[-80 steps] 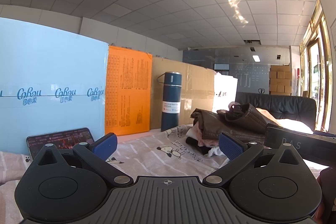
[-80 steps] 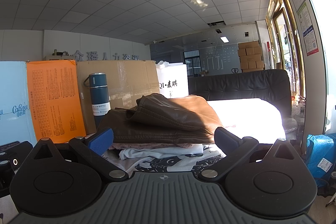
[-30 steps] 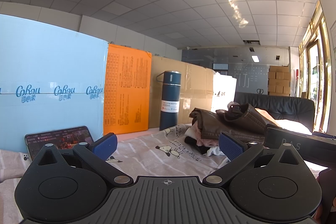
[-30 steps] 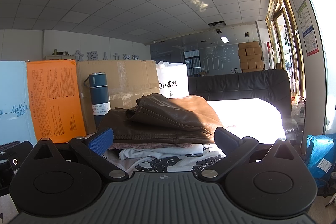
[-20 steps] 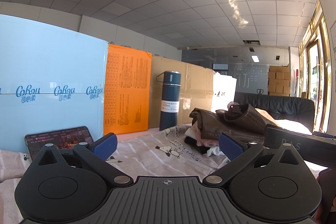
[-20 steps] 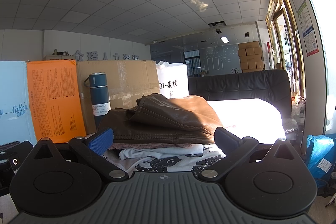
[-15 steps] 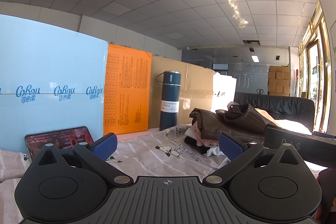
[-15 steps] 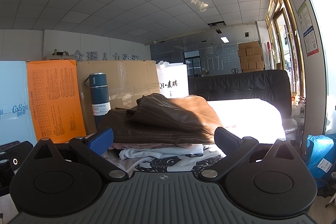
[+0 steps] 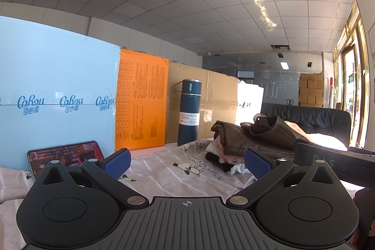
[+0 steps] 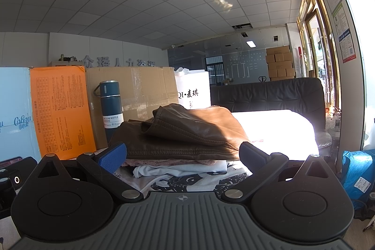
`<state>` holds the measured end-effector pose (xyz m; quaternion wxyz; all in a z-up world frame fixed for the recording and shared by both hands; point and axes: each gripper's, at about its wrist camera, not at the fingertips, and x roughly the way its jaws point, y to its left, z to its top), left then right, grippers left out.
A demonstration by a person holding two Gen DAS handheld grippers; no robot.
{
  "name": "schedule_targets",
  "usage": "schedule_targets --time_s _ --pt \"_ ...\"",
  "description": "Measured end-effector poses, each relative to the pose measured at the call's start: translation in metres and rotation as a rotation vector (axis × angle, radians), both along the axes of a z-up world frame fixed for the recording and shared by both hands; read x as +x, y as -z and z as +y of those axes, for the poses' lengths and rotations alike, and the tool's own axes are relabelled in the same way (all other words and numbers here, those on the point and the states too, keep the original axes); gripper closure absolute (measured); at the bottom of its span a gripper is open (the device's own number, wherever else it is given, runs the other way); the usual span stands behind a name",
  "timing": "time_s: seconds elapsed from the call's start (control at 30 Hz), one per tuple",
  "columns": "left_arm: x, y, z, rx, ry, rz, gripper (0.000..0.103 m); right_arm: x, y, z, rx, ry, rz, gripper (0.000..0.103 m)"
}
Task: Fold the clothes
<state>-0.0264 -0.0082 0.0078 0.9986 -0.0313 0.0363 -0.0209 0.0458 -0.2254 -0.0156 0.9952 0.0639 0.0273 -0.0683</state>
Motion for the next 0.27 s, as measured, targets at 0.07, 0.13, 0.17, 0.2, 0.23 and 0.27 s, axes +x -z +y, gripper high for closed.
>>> schedule_targets --time_s 0.07,0.13,0.17,0.2,0.23,0.27 --pt "-0.0003 -0.0001 -0.0001 0.0 0.0 0.0 0.0 0.0 0.0 0.0001 0.0 0.0 0.0 0.0" --pt "-0.0003 -0.0001 -0.0003 0.0 0.0 0.0 0.0 0.0 -0.0003 0.0001 0.0 0.0 0.0 0.0" --pt "-0.0001 -0.0001 -0.0004 0.0 0.0 0.0 0.0 0.0 -0.0004 0.0001 0.0 0.0 0.0 0.0" --pt "0.0001 -0.0001 -0.0005 0.0 0.0 0.0 0.0 -0.0001 -0.0004 0.0 0.0 0.0 0.0 0.0" --pt "0.0003 -0.0002 -0.0007 0.0 0.0 0.0 0.0 0.0 -0.0004 0.0001 0.0 0.0 0.0 0.0" --pt "0.0002 -0.0002 -0.0007 0.0 0.0 0.001 0.0 0.0 -0.0004 0.0001 0.0 0.0 0.0 0.0"
